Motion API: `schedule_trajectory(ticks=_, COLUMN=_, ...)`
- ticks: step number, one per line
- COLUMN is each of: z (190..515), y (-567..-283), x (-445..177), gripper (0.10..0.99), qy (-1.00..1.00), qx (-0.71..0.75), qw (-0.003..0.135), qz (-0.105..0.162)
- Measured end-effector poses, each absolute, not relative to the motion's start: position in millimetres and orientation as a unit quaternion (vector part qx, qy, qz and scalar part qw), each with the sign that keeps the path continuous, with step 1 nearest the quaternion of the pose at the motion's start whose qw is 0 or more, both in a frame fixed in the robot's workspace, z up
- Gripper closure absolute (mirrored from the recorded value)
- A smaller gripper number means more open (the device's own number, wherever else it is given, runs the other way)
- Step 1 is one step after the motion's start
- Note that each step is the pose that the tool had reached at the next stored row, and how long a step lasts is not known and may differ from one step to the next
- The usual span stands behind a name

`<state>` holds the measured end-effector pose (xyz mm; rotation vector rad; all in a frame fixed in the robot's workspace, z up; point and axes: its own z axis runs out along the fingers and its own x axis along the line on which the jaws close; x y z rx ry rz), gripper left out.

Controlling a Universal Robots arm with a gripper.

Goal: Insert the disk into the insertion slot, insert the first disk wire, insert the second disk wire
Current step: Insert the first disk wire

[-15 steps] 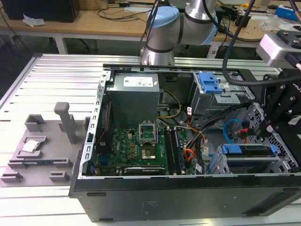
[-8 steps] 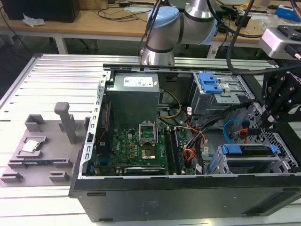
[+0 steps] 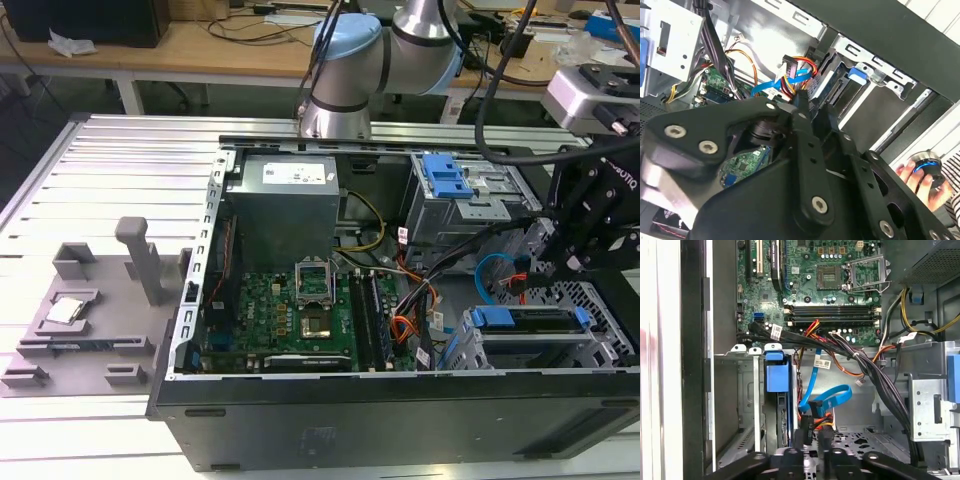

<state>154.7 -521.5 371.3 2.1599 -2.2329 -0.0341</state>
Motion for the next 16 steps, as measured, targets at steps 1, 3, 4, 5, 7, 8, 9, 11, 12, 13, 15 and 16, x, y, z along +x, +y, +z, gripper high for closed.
schedule_trajectory(ticks=1, z=371, y=-521, x=154, gripper=0.784, qy=-0.719, qx=0.695, qw=0.017, qz=-0.011)
schedule_trajectory(ticks=3, z=370, y=-521, x=149, gripper=0.784, qy=-0.719, qx=0.695, qw=0.017, qz=-0.011)
schedule_trajectory(ticks=4, z=370, y=-521, x=147, gripper=0.784, qy=-0.719, qx=0.695, qw=0.017, qz=-0.011)
schedule_trajectory(ticks=5, z=369, y=-522, x=146, gripper=0.784, qy=-0.719, qx=0.695, qw=0.017, qz=-0.011)
schedule_trajectory(ticks=7, z=366, y=-521, x=146, gripper=0.784, qy=-0.719, qx=0.695, qw=0.018, qz=-0.010)
schedule_trajectory(ticks=8, z=362, y=-521, x=146, gripper=0.784, qy=-0.719, qx=0.695, qw=0.018, qz=-0.010)
schedule_trajectory(ticks=9, z=360, y=-522, x=146, gripper=0.784, qy=-0.719, qx=0.695, qw=0.018, qz=-0.010)
schedule_trajectory(ticks=11, z=357, y=-522, x=146, gripper=0.784, qy=-0.719, qx=0.695, qw=0.020, qz=-0.008)
schedule_trajectory(ticks=12, z=357, y=-522, x=146, gripper=0.784, qy=-0.719, qx=0.695, qw=0.020, qz=-0.007)
schedule_trajectory(ticks=13, z=357, y=-522, x=146, gripper=0.784, qy=-0.719, qx=0.695, qw=0.021, qz=-0.007)
schedule_trajectory(ticks=15, z=357, y=-522, x=146, gripper=0.867, qy=-0.719, qx=0.695, qw=0.021, qz=-0.007)
schedule_trajectory(ticks=16, z=357, y=-522, x=146, gripper=0.906, qy=-0.719, qx=0.695, qw=0.021, qz=-0.007)
